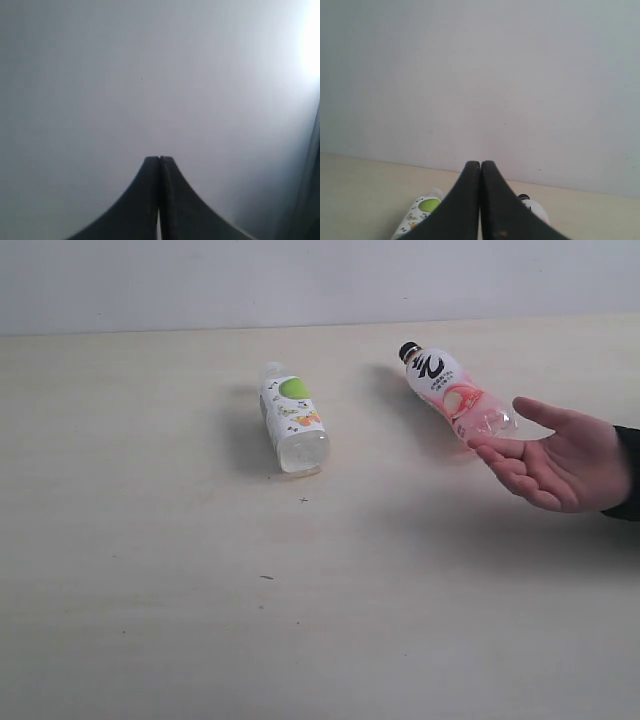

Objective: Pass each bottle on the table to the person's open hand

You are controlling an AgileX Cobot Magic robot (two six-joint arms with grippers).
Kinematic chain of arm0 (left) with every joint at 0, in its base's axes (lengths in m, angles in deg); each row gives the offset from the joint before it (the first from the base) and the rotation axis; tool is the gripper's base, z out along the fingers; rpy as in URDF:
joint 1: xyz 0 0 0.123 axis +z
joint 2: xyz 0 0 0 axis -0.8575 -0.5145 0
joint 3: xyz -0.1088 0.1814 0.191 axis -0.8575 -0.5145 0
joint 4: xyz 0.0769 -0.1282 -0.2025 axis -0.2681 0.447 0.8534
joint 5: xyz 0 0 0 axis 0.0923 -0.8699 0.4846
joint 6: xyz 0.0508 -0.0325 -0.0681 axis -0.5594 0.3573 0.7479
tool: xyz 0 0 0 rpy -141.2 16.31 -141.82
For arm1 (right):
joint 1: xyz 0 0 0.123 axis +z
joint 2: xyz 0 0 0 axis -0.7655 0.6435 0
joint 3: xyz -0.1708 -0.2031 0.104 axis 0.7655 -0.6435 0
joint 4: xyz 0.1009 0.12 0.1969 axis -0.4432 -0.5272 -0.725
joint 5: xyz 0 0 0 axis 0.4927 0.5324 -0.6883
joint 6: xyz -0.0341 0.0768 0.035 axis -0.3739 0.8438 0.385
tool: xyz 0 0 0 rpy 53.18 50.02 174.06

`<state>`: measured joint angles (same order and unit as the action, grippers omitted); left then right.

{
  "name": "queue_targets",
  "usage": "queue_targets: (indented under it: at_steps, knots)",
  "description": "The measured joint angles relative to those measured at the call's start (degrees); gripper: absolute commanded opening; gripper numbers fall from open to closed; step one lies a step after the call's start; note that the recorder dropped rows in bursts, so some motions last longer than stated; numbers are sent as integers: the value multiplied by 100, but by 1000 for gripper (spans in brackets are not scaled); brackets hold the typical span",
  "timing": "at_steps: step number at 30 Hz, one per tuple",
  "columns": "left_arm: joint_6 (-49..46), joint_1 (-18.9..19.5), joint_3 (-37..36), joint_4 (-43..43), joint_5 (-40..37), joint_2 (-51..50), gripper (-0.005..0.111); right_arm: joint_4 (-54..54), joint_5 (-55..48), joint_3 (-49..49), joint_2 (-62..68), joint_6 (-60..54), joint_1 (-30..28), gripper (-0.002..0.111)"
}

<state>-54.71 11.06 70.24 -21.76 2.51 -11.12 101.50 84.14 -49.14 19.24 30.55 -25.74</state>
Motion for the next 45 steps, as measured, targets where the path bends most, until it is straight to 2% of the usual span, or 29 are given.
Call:
queue_targets:
  at_steps: [4,7,9,13,17,22,28,31,41,45]
  knots:
    - [-2735,255,1196,2571,-432,-1342,0,0,0,0,0,0,0,0]
    - [-5058,467,1851,4386,-64,-2380,0,0,0,0,0,0,0,0]
    - [-5900,530,2109,4875,625,-2918,0,0,0,0,0,0,0,0]
    - [-6778,580,2339,5218,1999,-3837,0,0,0,0,0,0,0,0]
    - [-7908,580,2427,5314,2425,-4464,0,0,0,0,0,0,0,0]
    - [-8310,694,2495,5325,3364,-4861,0,0,0,0,0,0,0,0]
    - [-8351,1289,2520,5336,4522,-4859,0,0,0,0,0,0,0,0]
    - [-8351,1498,2498,5336,4812,-4859,0,0,0,0,0,0,0,0]
    - [-8351,1534,2339,5359,4789,-4847,0,0,0,0,0,0,0,0]
    - [-8351,1534,2218,5359,4275,-4847,0,0,0,0,0,0,0,0]
